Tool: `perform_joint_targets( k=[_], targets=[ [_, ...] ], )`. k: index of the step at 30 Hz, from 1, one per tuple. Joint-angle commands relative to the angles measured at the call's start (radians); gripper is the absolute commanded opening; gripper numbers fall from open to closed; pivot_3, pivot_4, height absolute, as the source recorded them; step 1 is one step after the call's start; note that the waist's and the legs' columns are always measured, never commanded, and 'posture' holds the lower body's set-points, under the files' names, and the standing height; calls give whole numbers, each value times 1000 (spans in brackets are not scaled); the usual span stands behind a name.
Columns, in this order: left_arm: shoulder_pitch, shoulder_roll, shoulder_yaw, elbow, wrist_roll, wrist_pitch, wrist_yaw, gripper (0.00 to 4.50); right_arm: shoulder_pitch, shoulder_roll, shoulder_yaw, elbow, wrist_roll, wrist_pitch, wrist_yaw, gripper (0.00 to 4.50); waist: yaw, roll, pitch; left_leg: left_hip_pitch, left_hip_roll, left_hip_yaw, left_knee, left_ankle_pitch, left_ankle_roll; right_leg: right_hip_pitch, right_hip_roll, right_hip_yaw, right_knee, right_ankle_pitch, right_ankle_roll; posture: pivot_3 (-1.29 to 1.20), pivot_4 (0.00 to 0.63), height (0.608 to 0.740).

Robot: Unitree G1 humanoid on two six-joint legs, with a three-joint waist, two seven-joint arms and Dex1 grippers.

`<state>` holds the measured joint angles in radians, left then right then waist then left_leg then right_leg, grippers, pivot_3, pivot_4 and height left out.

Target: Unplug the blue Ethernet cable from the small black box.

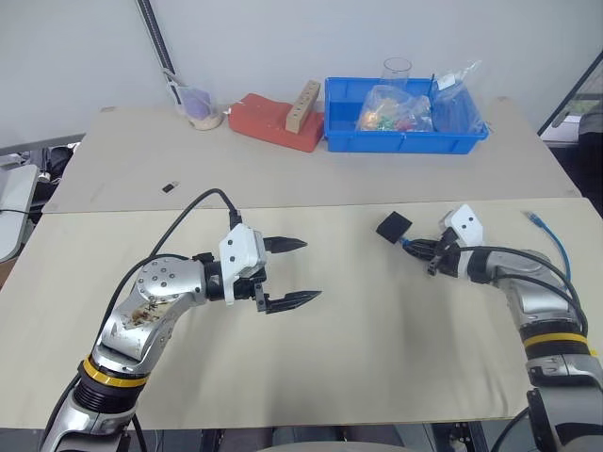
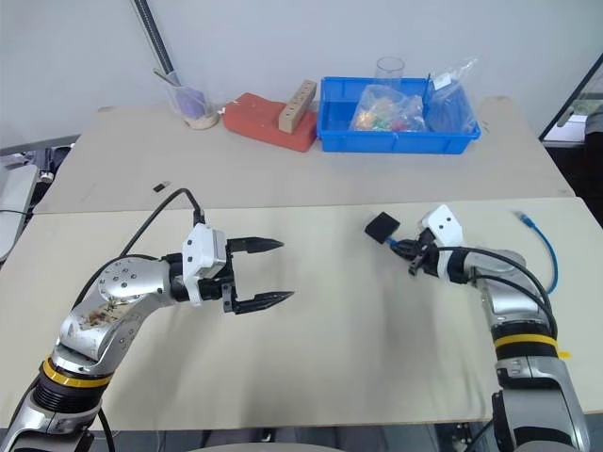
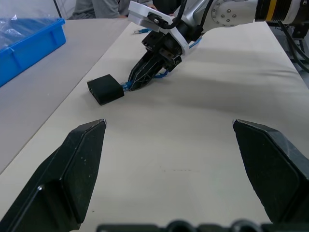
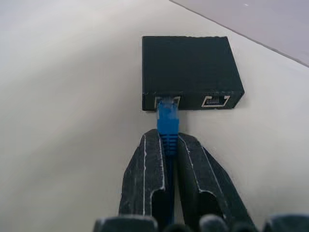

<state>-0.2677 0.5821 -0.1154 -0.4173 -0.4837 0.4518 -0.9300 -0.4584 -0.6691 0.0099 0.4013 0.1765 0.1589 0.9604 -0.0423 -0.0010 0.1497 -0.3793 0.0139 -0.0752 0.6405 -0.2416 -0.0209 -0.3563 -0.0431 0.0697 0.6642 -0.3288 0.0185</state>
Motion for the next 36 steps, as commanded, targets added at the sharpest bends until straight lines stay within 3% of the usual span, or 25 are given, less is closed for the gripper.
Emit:
perform_joint_targets(
  k=[1, 4, 7, 11, 22, 26, 27, 32, 35, 36],
  targets=[
    [-50, -32, 97, 12, -176, 172, 67, 4500, -28, -23, -6, -106, -44, -186, -4, 31, 0, 0, 0, 0, 0, 0, 0, 0, 0, 0, 0, 0, 0, 0, 0, 0, 150, 740],
    [-113, -62, 184, 101, -355, 345, 107, 4500, -29, -73, 63, -189, -175, -458, 4, 31, 1, 0, 0, 0, 0, -1, 1, 0, 0, 0, 0, -1, 0, 0, 0, 0, 150, 740],
    [-170, -61, 216, 186, -439, 446, 95, 4500, -56, -98, 111, -210, -277, -693, -26, 31, -1, 0, 0, 0, 0, -1, 1, 0, 0, 0, 0, -1, 0, 0, 0, 0, 150, 740],
    [-260, -90, 164, 373, -354, 389, 36, 4500, -147, -70, 158, -189, -389, -932, -111, 31, -2, 0, 0, 1, 0, -1, 1, 0, 0, 0, 0, -1, 1, 0, 0, 0, 150, 740],
    [-316, -167, 116, 456, -253, 287, -32, 4500, -227, -34, 215, -202, -440, -985, -174, 31, 2, 0, 0, -1, -1, -1, 2, 1, -1, 0, 0, -1, 0, 0, 0, 0, 150, 740],
    [-316, -171, 117, 446, -256, 297, -49, 3316, -228, -37, 221, -198, -439, -985, -174, 0, 0, 0, 0, 0, 0, -1, 2, 1, -1, 0, 0, -1, 1, 0, 0, 0, 150, 740],
    [-316, -172, 118, 446, -256, 298, -50, 2635, -228, -38, 223, -197, -438, -987, -173, 0, 0, 0, 0, 0, -1, -1, 2, 1, -1, 0, 0, -1, 1, 0, 0, 0, 150, 740],
    [-317, -173, 120, 454, -248, 295, -55, 508, -237, -30, 230, -202, -436, -994, -175, 0, 0, 0, 0, 0, -1, -1, 2, 1, -1, 0, 0, -1, 1, 0, 0, 0, 150, 740],
    [-323, -177, 117, 461, -233, 281, -54, 522, -236, -29, 243, -210, -400, -982, -148, 0, 0, 0, 0, 0, -1, -1, 2, 1, -1, 0, 0, -1, 1, 0, 0, 0, 150, 740],
    [-328, -179, 113, 467, -214, 262, -50, 522, -231, -31, 252, -219, -350, -953, -110, 475, 0, 0, 0, 0, -1, -1, 2, 1, -1, 0, 0, -1, 1, 0, 0, 0, 150, 740]
  ],
)
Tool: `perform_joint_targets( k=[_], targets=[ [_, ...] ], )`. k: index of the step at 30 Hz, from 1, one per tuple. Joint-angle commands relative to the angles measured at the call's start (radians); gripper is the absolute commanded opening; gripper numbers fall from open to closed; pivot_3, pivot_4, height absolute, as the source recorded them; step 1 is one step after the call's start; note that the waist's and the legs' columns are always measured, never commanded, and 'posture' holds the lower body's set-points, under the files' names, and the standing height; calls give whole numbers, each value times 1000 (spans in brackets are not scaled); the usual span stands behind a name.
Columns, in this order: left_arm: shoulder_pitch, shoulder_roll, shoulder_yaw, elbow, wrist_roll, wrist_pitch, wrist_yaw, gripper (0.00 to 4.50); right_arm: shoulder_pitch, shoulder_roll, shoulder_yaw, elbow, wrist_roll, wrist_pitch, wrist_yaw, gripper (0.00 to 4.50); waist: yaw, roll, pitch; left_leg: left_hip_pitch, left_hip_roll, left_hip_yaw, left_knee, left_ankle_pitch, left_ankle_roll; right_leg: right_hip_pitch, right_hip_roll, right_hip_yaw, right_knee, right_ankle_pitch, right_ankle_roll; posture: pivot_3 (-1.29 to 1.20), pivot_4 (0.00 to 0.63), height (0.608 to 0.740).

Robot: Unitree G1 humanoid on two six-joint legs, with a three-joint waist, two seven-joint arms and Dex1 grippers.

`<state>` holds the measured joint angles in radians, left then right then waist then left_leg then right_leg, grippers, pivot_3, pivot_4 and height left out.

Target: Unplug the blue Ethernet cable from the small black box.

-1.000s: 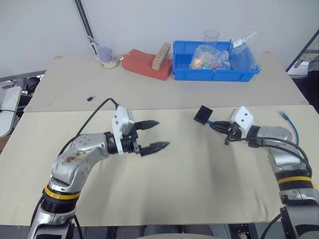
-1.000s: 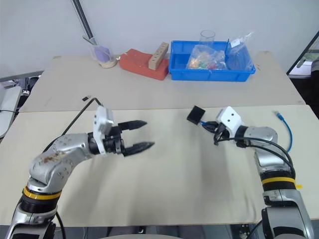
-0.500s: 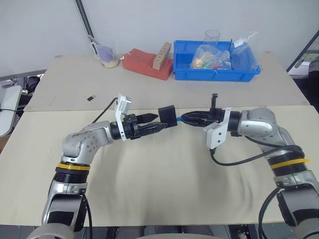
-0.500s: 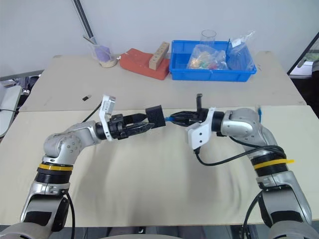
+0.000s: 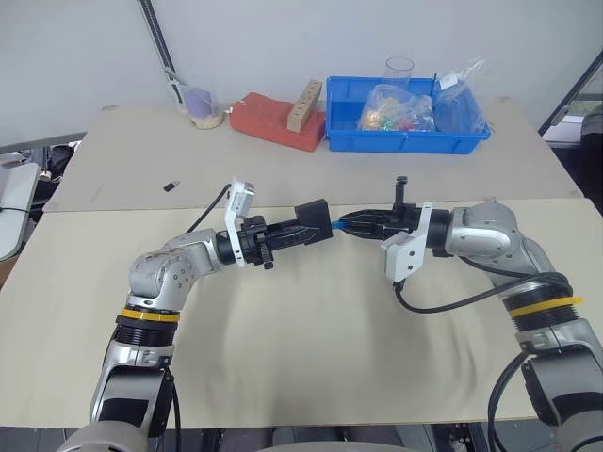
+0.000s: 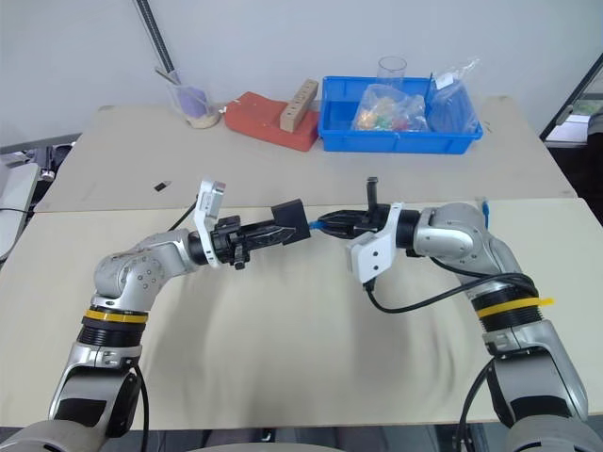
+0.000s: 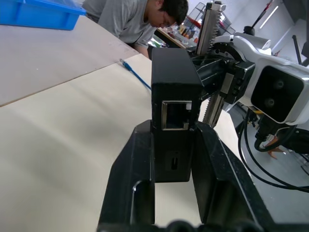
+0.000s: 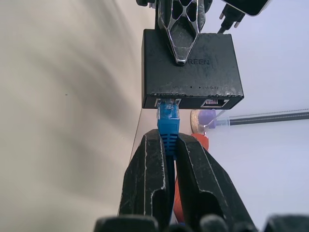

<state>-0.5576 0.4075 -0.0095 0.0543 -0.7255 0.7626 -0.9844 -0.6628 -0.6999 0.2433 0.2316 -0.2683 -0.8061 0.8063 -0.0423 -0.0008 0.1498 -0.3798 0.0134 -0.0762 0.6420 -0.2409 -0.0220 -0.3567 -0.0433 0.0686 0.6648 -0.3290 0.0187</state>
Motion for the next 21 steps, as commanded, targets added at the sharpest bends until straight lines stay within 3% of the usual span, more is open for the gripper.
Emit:
perform_joint_targets(
  k=[1, 4, 7, 10, 11, 21],
  targets=[
    [-42, -4, 0, 1, 52, -73, 8, 522, -21, -6, 30, -60, 150, 51, 92, 965, 1, 0, 0, 0, 0, 0, 0, 0, 0, 0, 0, 0, 0, 0, 0, 0, 150, 740],
    [-45, 2, -15, 7, 96, -122, -15, 522, -4, -42, 42, -107, 315, 308, 265, 1983, 0, 0, 0, 0, 0, 0, 0, 0, 0, 0, 0, 0, 0, 0, 0, 0, 150, 740],
    [-42, 21, -37, -1, 131, -165, -61, 522, -12, -72, 8, -222, 531, 819, 352, 2961, 3, 0, 0, -1, 0, 0, 0, 0, 0, 1, 0, 0, 0, 0, 0, 0, 150, 740],
    [-41, 31, -61, -21, 161, -204, -93, 522, -90, -89, -39, -268, 738, 1262, 376, 3017, 5, 0, 0, -1, 0, -2, 0, 0, 0, 0, 0, -1, 0, 0, 0, 0, 150, 740],
    [-40, 33, -66, -30, 164, -209, -103, 522, -117, -83, -51, -258, 762, 1334, 372, 3017, 3, 0, 0, -2, 0, -2, 0, 0, 0, 0, 0, -1, 0, 0, 0, 0, 150, 740],
    [-37, 27, -85, -74, 182, -243, -122, 522, -212, -41, -28, -198, 771, 1544, 451, 3017, 5, 0, 0, -4, 0, -2, 1, -1, 1, -2, 0, -2, -1, 0, 0, 0, 150, 740]
  ],
)
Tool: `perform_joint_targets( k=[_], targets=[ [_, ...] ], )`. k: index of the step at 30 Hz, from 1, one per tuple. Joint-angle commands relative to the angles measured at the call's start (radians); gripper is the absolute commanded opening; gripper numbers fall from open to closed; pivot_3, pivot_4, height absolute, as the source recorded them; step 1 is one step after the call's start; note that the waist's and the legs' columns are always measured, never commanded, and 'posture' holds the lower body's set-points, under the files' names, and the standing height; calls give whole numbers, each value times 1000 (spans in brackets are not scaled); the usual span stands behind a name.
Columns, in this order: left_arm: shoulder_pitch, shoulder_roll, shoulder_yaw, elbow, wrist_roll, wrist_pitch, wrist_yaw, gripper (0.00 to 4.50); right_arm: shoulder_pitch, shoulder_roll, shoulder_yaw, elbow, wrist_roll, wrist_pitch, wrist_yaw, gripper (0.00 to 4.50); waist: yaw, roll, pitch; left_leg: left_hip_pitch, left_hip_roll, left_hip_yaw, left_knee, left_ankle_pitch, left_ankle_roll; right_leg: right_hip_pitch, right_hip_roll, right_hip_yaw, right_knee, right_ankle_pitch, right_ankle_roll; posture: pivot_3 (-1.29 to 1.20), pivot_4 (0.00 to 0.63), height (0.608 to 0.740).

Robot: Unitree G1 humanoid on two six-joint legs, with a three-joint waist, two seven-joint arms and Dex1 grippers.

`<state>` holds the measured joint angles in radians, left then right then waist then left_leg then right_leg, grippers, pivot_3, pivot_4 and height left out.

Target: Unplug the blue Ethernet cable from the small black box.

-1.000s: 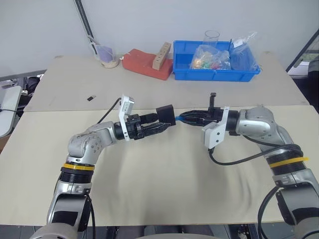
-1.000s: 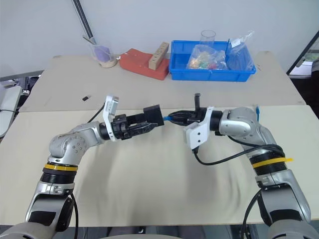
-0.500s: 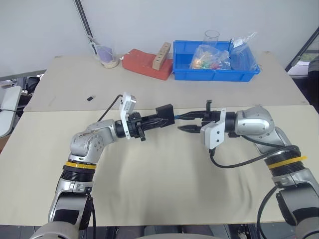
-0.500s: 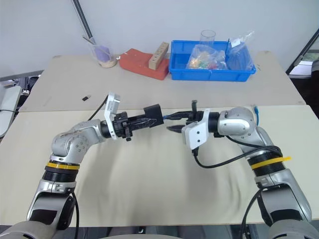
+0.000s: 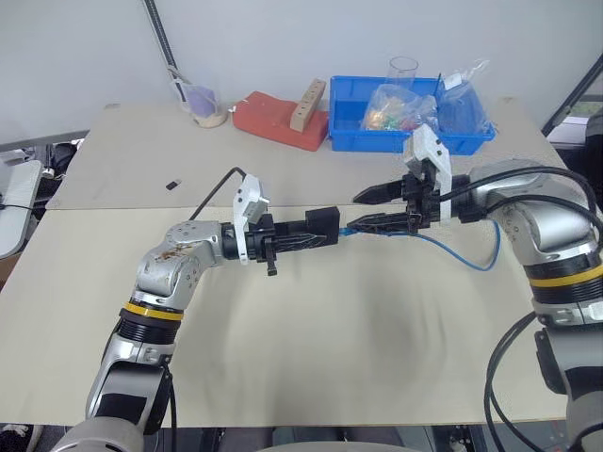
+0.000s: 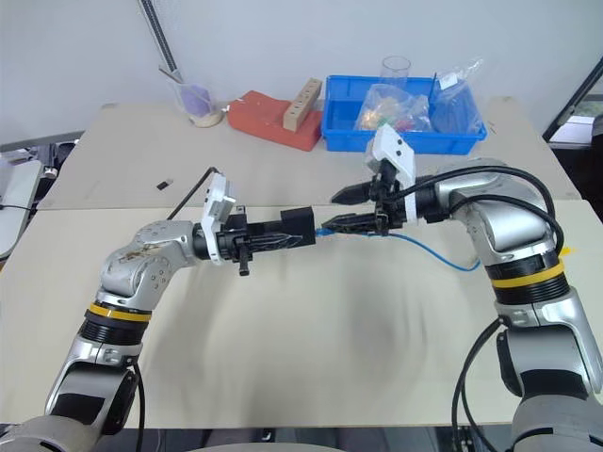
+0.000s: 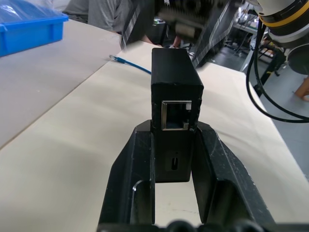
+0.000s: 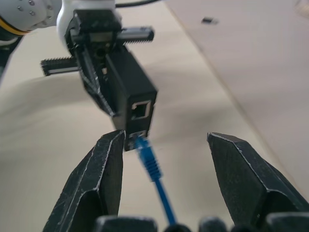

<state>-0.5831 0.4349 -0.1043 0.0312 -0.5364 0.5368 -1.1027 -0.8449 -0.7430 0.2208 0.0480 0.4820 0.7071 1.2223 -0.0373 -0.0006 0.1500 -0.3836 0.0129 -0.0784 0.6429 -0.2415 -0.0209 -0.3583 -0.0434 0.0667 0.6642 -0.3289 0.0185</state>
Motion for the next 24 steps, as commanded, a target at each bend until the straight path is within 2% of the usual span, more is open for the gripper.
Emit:
perform_joint_targets(
  k=[1, 11, 12, 16, 24],
  targets=[
    [-9, 2, 11, -55, -8, -18, -5, 522, -29, 3, 6, -12, 10, 28, 52, 3017, 0, 0, 0, 0, 0, 0, 0, 0, 0, 0, 0, 0, 0, 0, 0, 0, 150, 740],
    [19, 17, 12, -84, -8, -25, -27, 522, -49, 44, 30, 41, -42, 0, 106, 3017, -4, 0, 0, 0, 0, 0, 0, 0, 0, -1, 0, 0, 0, 0, 0, 0, 150, 740],
    [20, 17, 13, -85, -9, -25, -27, 522, -51, 46, 31, 44, -46, -1, 111, 2501, -4, 0, 0, 0, 0, 0, 0, 0, 0, -1, 0, 0, 0, 0, 0, 0, 150, 740],
    [20, 17, 10, -87, -8, -25, -29, 522, -54, 45, 35, 55, -63, -11, 133, 1176, -3, 0, 0, 0, 0, 0, 0, 0, 0, -1, 0, 0, 0, 0, 0, 0, 150, 740],
    [17, 17, 6, -81, -6, -31, -43, 522, -51, 41, 40, 66, -98, -41, 173, 1176, -3, 0, 0, 0, 0, 0, 0, 0, 0, -1, 0, 0, 0, 0, 0, 0, 150, 740]
  ],
)
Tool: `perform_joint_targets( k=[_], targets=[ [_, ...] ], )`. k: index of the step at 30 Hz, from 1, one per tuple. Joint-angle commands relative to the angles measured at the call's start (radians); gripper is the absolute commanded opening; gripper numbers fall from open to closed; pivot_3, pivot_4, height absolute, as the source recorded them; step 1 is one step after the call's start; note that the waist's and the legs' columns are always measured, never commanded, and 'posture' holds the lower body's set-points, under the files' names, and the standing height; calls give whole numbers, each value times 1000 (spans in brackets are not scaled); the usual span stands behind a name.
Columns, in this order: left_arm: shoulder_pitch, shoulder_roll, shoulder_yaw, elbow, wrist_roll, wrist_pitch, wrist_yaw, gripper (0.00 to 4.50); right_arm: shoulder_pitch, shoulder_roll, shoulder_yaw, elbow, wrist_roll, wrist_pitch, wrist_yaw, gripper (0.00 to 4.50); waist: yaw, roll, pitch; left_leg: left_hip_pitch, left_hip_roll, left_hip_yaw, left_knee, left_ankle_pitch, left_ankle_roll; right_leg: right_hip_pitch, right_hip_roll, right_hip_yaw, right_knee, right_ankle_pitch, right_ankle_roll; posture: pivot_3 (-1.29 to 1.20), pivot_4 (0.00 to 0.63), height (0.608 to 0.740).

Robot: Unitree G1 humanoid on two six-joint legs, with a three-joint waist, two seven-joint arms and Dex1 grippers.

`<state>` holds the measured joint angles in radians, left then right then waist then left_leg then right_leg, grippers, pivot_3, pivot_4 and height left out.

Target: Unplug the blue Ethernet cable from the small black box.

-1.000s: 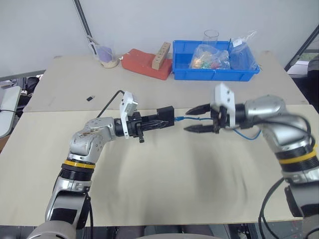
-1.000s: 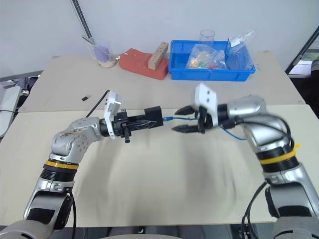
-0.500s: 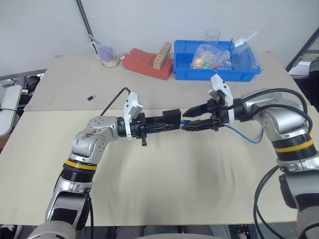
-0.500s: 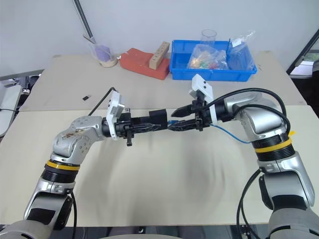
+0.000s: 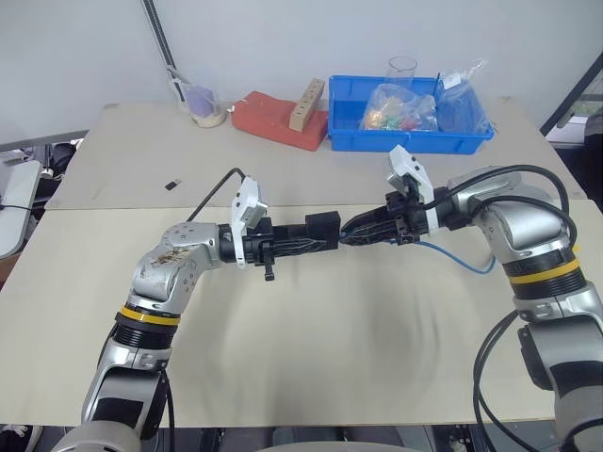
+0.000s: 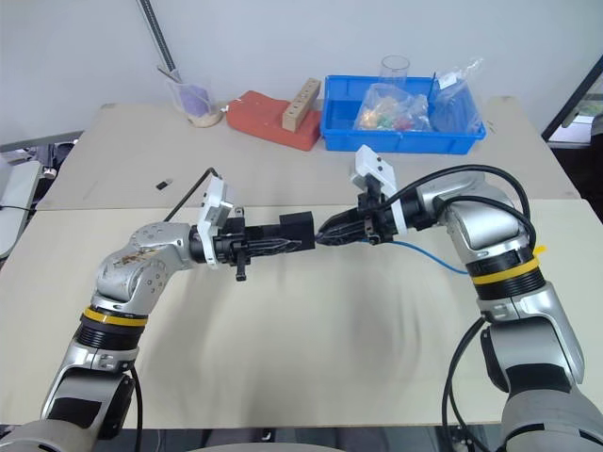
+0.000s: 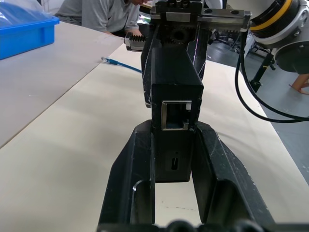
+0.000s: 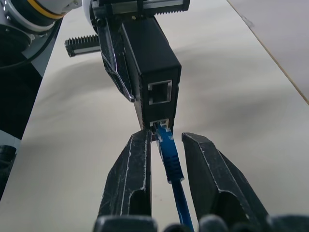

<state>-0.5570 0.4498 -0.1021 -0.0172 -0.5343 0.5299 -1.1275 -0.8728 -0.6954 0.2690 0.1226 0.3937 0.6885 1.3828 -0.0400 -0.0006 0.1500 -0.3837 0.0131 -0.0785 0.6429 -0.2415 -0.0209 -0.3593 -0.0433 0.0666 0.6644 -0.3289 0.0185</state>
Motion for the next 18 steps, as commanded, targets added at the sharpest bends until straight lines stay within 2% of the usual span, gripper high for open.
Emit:
perform_joint_targets(
  k=[1, 7, 11, 18],
  targets=[
    [-11, 2, 3, -33, -8, -24, -20, 522, -24, -5, -9, -8, -11, -21, 14, 1176, 0, 0, 0, 0, 0, 0, 0, 0, 0, 0, 0, 0, 0, 0, 0, 0, 150, 740],
    [-18, -1, 1, -37, -9, -24, -24, 522, -23, 0, -8, -2, -26, -31, 26, 1176, 0, 0, 0, 0, 0, 0, 0, 0, 0, 0, 0, 0, 0, 0, 0, 0, 150, 740],
    [-18, 0, -1, -41, -9, -24, -26, 522, -26, 10, -16, 6, -25, -22, 24, 23, 0, 0, 0, 0, 0, 0, 0, 0, 0, 0, 0, 0, 0, 0, 0, 0, 150, 740],
    [-10, 4, -4, -49, -9, -23, -28, 522, -39, 16, -23, 20, -26, -17, 31, 5, 0, 0, 0, 0, 0, 0, 0, 0, 0, 0, 0, 0, 0, 0, 0, 0, 150, 740]
  ],
)
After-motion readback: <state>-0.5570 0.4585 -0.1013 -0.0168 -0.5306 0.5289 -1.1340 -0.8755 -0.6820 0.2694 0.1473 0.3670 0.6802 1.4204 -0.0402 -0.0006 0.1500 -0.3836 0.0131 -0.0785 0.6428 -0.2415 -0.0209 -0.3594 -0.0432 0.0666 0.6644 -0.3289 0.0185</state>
